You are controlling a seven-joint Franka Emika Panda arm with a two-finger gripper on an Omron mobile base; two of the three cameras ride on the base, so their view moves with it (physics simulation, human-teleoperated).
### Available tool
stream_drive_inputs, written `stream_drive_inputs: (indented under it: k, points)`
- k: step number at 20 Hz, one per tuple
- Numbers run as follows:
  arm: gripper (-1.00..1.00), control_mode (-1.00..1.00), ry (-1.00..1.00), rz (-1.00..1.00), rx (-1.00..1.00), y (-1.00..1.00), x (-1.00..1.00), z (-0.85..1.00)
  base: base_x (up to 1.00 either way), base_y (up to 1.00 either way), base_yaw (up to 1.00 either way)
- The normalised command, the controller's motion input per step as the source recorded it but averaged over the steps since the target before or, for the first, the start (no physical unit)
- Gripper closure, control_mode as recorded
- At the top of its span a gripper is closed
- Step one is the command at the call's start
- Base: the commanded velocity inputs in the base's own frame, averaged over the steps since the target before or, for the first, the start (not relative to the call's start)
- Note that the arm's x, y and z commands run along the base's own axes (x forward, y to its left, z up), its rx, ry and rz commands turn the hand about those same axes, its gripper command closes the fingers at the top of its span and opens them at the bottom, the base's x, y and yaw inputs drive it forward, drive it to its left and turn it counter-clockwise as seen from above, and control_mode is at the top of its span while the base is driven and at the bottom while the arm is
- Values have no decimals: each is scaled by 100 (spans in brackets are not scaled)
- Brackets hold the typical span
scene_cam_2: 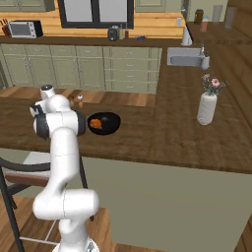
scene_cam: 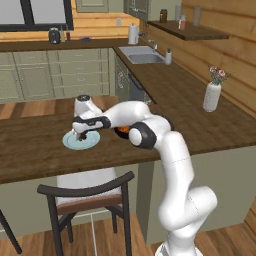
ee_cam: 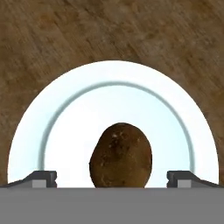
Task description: Pick the chicken drumstick and mushroom from their plates and place them in the bowl. Then put the bowl in the fridge.
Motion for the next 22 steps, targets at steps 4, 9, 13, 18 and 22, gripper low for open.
stream_drive_inputs:
  k: [4,9,13,18,22]
  points:
    - [-100,-100,1,3,-1,3,9,-45,0,0,0]
    - [-100,-100,0,3,-1,0,17,-25,0,0,0]
    - [-100,-100,0,1,-1,0,16,-21,0,0,0]
    - [100,-100,0,3,0,-1,0,-13,0,0,0]
    - [100,-100,0,5,0,-18,-6,-10,0,0,0]
